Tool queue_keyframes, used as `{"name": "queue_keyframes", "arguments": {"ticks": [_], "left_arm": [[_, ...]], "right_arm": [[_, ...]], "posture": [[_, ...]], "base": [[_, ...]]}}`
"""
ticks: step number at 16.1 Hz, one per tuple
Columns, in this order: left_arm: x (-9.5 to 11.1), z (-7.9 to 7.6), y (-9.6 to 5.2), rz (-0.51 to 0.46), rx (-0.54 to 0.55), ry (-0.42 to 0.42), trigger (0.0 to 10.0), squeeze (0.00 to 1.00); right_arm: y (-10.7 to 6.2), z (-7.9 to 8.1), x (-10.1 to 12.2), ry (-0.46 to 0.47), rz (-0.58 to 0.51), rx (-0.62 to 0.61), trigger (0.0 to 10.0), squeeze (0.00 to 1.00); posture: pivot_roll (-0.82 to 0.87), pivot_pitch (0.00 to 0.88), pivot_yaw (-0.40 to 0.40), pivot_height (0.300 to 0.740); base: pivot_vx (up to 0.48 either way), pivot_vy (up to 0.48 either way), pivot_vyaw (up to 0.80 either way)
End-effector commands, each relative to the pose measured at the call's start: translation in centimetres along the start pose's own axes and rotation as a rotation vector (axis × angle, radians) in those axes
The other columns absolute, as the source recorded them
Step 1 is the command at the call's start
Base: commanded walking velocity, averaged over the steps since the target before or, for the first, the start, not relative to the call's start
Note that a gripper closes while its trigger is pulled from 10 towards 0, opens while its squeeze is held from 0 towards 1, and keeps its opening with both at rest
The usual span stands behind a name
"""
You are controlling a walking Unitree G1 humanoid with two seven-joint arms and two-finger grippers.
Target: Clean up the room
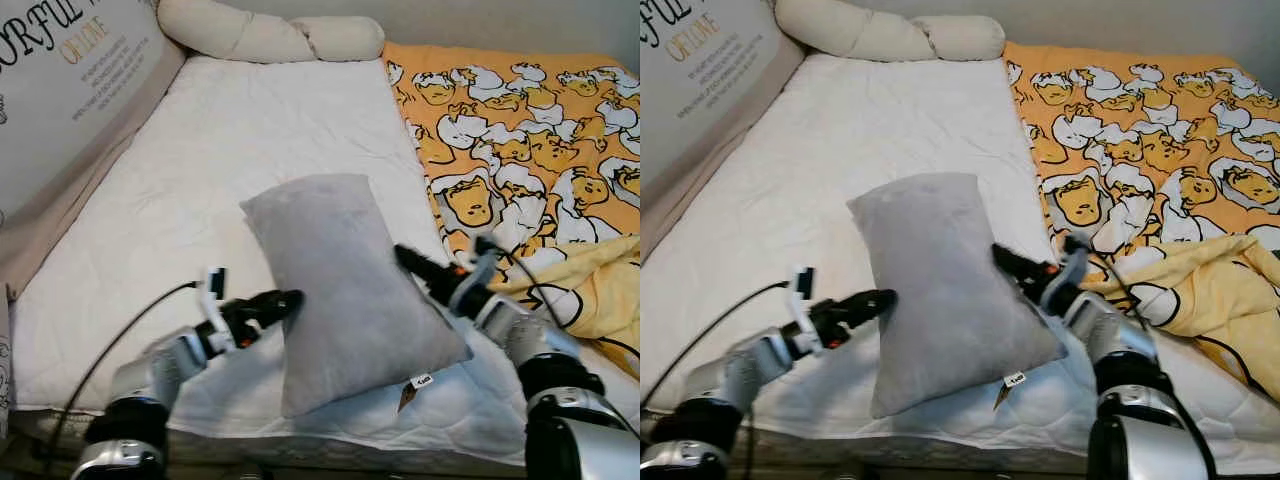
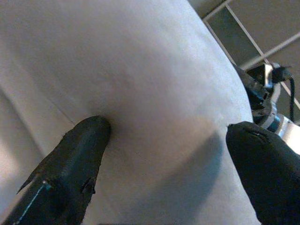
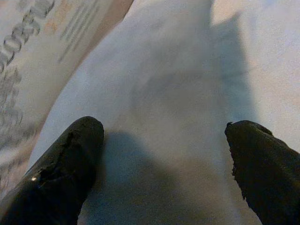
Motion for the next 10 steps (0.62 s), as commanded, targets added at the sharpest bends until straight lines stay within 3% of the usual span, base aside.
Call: {"name": "queue_keyframes", "arguments": {"ticks": [1, 3, 6, 9, 10], "left_arm": [[-0.8, 0.1, 0.7, 0.049, 0.009, -0.002, 10.0, 1.00], [-2.0, -0.6, 1.9, 0.083, -0.025, -0.044, 10.0, 1.00], [-3.3, -1.2, 2.9, 0.154, -0.031, -0.017, 10.0, 1.00], [-3.5, -0.5, 3.4, 0.166, 0.019, 0.015, 9.9, 1.00], [-3.4, -0.4, 3.6, 0.167, 0.034, 0.026, 4.9, 0.96]], "right_arm": [[0.1, 0.0, -1.5, -0.004, 0.056, 0.006, 10.0, 1.00], [0.2, -0.1, -3.3, 0.008, 0.114, -0.006, 10.0, 1.00], [-0.1, -0.5, -4.2, 0.013, 0.141, -0.030, 10.0, 1.00], [-0.4, -0.9, -4.8, -0.025, 0.169, -0.036, 10.0, 1.00], [-0.3, -0.7, -4.7, -0.035, 0.162, -0.027, 8.8, 0.00]], "posture": [[0.01, 0.000, -0.030, 0.740], [0.01, 0.000, -0.029, 0.740], [0.01, 0.000, -0.027, 0.740], [0.01, 0.000, -0.020, 0.740], [0.00, 0.000, -0.018, 0.740]], "base": [[0.000, 0.000, 0.00], [0.000, 0.000, 0.00], [0.000, 0.000, 0.00], [0.000, 0.000, 0.00], [0.000, 0.000, 0.00]]}}
Point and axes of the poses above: a point about 5 cm out from each wrist's last joint towards the gripper, its own y axis pointing out of the wrist towards the gripper, its own x axis along the axis of the wrist's last joint, z = x × y, the point moved 6 cm from there along y, pointing out of the wrist towards the gripper, and after that the axes turned 6 degrees about -y, right-handed, at the moved point
